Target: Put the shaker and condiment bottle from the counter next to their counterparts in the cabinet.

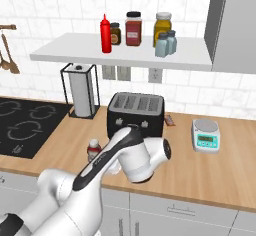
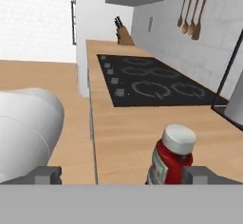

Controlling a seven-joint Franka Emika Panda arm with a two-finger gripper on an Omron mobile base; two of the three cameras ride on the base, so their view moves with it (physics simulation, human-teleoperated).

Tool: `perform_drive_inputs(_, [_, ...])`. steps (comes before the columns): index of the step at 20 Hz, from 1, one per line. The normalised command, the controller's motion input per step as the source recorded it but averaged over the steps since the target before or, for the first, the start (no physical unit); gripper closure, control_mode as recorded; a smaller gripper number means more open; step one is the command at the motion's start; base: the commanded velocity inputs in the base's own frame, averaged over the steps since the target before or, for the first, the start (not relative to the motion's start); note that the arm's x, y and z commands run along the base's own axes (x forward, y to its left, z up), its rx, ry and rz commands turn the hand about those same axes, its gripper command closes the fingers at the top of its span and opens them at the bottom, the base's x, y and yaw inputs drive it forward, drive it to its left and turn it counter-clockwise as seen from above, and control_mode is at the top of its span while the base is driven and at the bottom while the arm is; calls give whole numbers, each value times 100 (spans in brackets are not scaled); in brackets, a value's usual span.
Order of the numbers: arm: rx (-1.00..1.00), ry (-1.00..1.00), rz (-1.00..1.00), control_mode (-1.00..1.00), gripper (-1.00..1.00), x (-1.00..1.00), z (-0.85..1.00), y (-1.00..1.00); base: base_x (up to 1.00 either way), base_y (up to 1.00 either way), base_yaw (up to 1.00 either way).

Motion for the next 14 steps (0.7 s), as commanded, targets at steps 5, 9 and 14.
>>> perform_drive_inputs(5, [0,0,5,-100,-100,29,0,17,0,0,0])
perform_drive_inputs(9, [0,0,0,-100,-100,-1,0,16,0,0,0])
perform_drive_inputs(14, [0,-1,-2,-100,-100,0,-20,15,0,0,0])
